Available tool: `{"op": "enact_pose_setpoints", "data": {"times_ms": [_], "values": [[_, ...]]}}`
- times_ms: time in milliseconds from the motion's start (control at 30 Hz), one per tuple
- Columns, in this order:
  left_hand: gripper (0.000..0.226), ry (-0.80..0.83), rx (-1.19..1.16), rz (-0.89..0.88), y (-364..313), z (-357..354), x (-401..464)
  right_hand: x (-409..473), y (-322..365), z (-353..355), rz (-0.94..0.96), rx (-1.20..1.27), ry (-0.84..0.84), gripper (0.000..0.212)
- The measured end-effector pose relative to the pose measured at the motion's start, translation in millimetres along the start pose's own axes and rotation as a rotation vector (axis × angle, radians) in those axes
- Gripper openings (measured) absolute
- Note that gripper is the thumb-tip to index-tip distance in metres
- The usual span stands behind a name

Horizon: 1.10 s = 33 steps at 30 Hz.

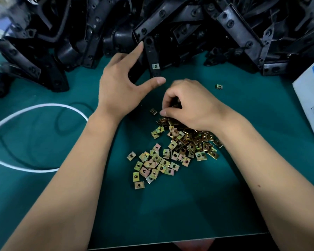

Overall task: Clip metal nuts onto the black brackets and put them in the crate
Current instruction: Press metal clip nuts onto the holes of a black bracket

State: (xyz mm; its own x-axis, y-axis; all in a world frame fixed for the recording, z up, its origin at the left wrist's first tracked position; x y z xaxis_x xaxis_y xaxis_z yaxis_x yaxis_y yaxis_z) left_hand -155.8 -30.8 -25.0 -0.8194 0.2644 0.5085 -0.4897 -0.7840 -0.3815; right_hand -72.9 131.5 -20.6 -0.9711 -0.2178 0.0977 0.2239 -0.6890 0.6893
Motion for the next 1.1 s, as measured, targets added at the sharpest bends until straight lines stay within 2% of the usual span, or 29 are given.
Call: {"op": "enact_pose_setpoints", "data": {"times_ms": [167,400,600,667,767,967,1100], "values": [[0.093,0.021,-0.016,-0.018,-4,0,-2,-2,-3,8,-0.044,-0.06,-0.003,0.021],[0.095,0.069,-0.04,-0.031,-7,-2,-2,-4,-4,13,-0.062,-0.036,0.0,0.014],[0.095,0.074,-0.043,-0.047,-11,-3,-3,-5,-6,10,-0.059,-0.059,0.124,0.01],[0.095,0.069,-0.045,-0.05,-10,-3,-3,-4,-7,9,-0.057,-0.061,0.12,0.01],[0.095,0.069,-0.058,-0.064,-9,-3,-2,-1,-10,17,-0.027,0.043,-0.028,0.005],[0.097,0.103,-0.125,-0.169,-18,-3,-4,-4,-27,37,-0.074,0.758,-0.447,0.007],[0.097,0.133,-0.179,-0.269,-30,-4,-6,-4,-36,39,-0.109,0.895,-0.527,0.017]]}}
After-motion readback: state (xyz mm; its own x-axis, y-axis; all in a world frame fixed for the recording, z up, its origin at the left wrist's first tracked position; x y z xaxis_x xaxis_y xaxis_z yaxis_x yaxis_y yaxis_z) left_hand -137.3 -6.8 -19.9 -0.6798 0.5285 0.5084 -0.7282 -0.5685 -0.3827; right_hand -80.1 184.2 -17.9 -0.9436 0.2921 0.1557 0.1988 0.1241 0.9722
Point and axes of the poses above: each hand's wrist, its own x-axis towards the middle knuckle, its own z-axis out of the back of the hand, y = z × x, the point moved 5 cm from there along x, towards the middle knuckle, and after that the axes turned 14 degrees about x, right-handed, at the moved point
